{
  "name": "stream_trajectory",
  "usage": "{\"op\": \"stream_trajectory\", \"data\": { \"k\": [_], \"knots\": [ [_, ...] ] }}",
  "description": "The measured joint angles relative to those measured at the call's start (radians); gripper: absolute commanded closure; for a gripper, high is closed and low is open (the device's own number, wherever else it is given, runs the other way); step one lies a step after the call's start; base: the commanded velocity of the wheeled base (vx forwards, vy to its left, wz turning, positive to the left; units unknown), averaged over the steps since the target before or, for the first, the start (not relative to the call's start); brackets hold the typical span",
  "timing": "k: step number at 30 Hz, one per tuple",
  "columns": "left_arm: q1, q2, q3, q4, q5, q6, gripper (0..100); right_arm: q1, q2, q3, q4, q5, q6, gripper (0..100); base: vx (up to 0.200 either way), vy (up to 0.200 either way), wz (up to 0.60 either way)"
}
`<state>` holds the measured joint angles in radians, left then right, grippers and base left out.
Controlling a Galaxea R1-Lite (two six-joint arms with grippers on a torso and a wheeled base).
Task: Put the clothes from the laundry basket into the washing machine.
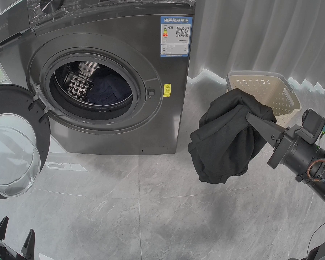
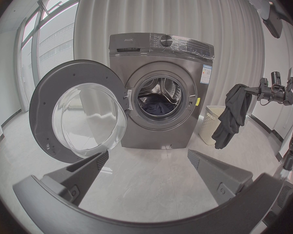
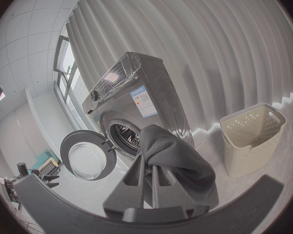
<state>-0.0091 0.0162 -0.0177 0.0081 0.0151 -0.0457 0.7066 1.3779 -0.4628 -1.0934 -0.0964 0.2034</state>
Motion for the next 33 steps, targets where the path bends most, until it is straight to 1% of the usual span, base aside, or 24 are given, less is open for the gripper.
{"op": "stream_trajectory", "data": {
  "k": [7, 13, 33],
  "knots": [
    [0.000, 0.000, 0.000, 0.000, 0.000, 0.000, 0, -0.012, 0.000, 0.002, 0.000, 0.000, 0.001, 100, 0.000, 0.200, 0.00],
    [0.000, 0.000, 0.000, 0.000, 0.000, 0.000, 0, -0.013, 0.000, 0.003, 0.001, 0.000, 0.011, 100, 0.000, 0.200, 0.00],
    [0.000, 0.001, 0.000, -0.001, 0.000, -0.002, 0, -0.014, 0.001, 0.006, 0.002, 0.000, 0.011, 100, 0.000, 0.200, 0.00]
  ]
}}
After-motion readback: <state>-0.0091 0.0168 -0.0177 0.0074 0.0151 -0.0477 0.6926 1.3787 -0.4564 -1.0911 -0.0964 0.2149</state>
